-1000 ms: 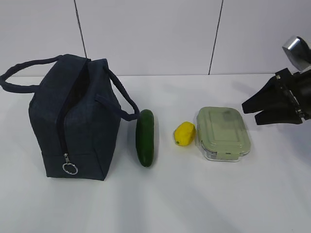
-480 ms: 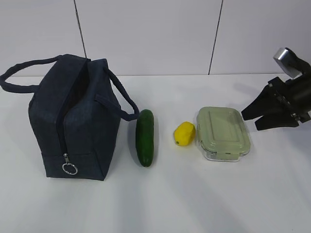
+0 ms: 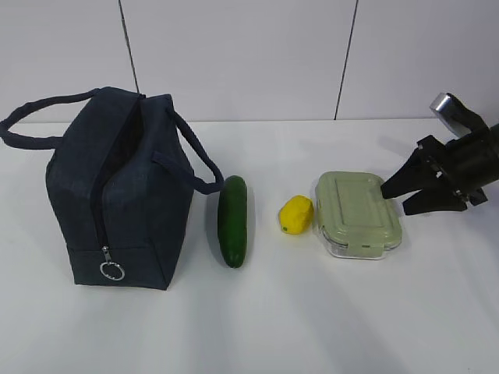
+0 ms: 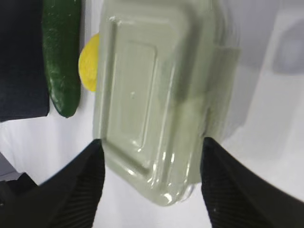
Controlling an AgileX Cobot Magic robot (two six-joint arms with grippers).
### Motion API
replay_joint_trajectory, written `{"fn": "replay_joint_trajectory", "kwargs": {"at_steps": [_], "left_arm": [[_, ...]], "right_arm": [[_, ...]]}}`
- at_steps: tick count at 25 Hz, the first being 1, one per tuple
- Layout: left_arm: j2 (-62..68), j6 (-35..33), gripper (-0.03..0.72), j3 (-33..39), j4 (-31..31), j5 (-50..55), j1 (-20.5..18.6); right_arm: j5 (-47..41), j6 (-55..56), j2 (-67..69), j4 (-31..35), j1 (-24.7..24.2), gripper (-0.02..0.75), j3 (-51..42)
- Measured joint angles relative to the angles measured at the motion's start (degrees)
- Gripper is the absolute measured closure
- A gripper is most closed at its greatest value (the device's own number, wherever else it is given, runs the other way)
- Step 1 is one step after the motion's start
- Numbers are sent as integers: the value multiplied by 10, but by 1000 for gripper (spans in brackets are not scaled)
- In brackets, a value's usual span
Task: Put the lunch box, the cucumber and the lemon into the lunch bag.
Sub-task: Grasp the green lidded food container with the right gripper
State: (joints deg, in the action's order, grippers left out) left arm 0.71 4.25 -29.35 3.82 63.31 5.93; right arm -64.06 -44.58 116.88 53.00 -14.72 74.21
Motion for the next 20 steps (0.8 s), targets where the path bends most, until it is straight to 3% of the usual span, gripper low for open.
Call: {"fn": "replay_joint_trajectory", "kwargs": {"at_steps": [20], "left_arm": [[0, 0, 445, 0, -1, 0, 0]], "right_arm": [[27, -64, 35, 3, 0, 279, 22]]}}
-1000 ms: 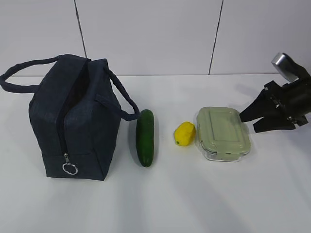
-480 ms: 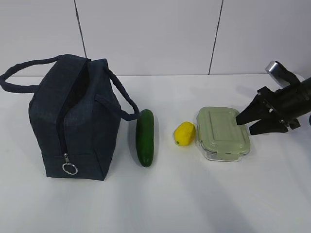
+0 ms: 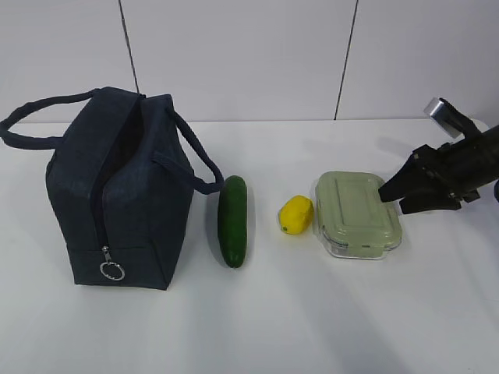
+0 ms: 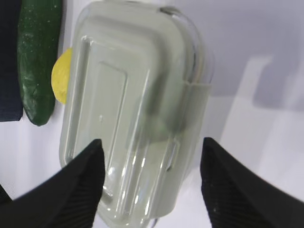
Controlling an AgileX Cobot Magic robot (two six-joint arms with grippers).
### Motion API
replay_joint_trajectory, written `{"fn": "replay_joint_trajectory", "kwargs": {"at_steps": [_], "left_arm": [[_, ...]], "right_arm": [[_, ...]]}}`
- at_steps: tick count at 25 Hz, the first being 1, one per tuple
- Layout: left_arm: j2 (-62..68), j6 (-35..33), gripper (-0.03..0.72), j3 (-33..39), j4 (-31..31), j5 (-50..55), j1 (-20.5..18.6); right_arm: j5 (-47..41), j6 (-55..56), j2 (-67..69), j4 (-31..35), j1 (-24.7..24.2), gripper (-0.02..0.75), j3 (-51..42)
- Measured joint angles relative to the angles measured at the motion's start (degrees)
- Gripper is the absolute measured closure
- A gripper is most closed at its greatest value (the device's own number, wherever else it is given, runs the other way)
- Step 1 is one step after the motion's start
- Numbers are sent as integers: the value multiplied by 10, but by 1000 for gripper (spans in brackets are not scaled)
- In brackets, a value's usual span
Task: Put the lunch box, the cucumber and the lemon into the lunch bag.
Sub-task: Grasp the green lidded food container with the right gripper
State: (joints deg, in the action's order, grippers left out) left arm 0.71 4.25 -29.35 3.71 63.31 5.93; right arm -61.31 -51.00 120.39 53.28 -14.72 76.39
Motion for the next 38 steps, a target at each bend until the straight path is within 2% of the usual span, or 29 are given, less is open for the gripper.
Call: {"fn": "replay_joint_trajectory", "kwargs": {"at_steps": [6, 12, 26, 38], "left_arm": [[0, 0, 445, 0, -2, 0, 0], [0, 0, 445, 0, -2, 0, 0], [0, 0, 445, 0, -2, 0, 0], [0, 0, 445, 0, -2, 0, 0]], "right_arm": [[2, -2, 0, 8, 0, 269, 0], [4, 7, 6, 16, 0, 150, 1], [-10, 8, 47, 19, 0, 156, 1], [-21, -28, 59, 56, 0, 162, 1]]}}
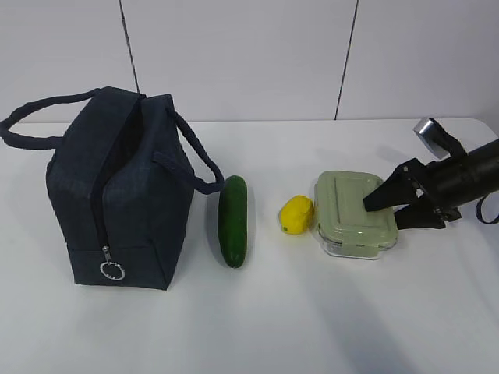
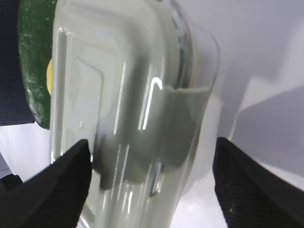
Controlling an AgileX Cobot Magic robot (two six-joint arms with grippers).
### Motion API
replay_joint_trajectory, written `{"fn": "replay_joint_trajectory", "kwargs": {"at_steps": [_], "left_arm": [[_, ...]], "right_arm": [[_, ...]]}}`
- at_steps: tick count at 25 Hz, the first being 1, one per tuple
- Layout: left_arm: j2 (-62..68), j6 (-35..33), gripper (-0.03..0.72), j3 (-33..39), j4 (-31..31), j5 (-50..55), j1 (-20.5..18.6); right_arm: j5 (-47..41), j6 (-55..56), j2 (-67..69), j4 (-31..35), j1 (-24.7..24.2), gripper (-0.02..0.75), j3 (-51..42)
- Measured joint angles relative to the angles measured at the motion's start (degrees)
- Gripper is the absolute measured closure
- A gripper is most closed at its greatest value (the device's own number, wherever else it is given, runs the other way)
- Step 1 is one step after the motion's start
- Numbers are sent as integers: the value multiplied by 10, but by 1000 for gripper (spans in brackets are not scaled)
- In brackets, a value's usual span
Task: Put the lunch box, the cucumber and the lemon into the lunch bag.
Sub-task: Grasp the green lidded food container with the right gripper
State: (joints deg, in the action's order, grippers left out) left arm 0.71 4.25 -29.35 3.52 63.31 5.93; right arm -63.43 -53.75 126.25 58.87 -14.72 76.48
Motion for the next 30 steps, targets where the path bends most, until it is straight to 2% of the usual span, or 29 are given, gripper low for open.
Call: {"fn": "replay_joint_trajectory", "kwargs": {"at_steps": [15, 22, 30], "left_arm": [[0, 0, 445, 0, 0, 0, 0], [0, 0, 445, 0, 0, 0, 0], [0, 0, 445, 0, 0, 0, 0]], "right_arm": [[1, -14, 12, 27, 0, 169, 0], [-11, -15, 15, 36, 0, 265, 0], [-14, -16, 16, 36, 0, 286, 0]]}}
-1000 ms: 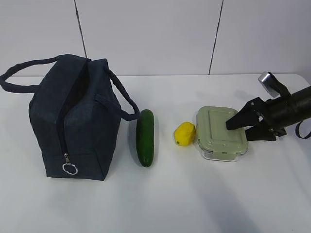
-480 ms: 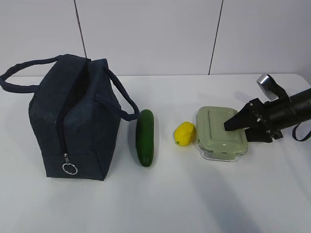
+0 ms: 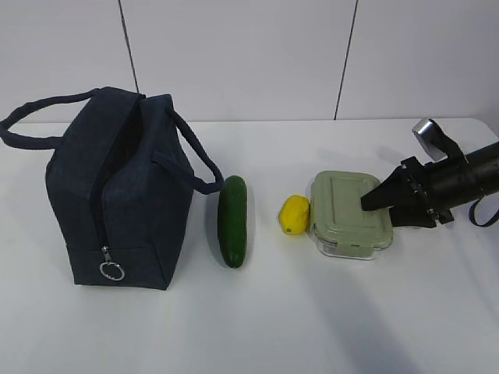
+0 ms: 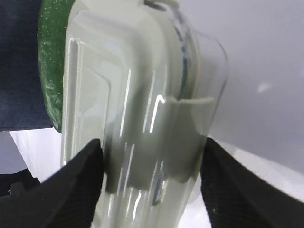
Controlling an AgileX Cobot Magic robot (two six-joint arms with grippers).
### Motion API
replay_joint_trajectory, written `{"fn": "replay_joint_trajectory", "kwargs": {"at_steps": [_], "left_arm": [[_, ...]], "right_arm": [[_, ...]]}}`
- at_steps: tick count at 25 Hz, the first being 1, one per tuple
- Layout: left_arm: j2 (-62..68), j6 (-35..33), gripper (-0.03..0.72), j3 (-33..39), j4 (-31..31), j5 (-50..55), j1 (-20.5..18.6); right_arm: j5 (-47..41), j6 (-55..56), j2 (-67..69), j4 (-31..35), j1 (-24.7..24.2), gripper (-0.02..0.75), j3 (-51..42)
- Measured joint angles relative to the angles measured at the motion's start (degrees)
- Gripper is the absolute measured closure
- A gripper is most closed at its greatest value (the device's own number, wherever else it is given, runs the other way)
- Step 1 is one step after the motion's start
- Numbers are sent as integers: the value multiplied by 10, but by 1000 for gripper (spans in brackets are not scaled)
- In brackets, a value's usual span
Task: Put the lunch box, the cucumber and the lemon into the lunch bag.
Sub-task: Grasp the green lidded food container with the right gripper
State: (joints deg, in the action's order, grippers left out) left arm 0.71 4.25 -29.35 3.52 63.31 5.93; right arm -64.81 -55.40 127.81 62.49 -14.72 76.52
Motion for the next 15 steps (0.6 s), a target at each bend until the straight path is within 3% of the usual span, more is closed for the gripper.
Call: {"fn": "replay_joint_trajectory", "kwargs": {"at_steps": [9, 15], "left_arm": [[0, 0, 445, 0, 0, 0, 0], [0, 0, 445, 0, 0, 0, 0]], "right_arm": [[-5, 0, 0, 2, 0, 356, 0], [-6, -1, 0, 2, 0, 360, 0]]}}
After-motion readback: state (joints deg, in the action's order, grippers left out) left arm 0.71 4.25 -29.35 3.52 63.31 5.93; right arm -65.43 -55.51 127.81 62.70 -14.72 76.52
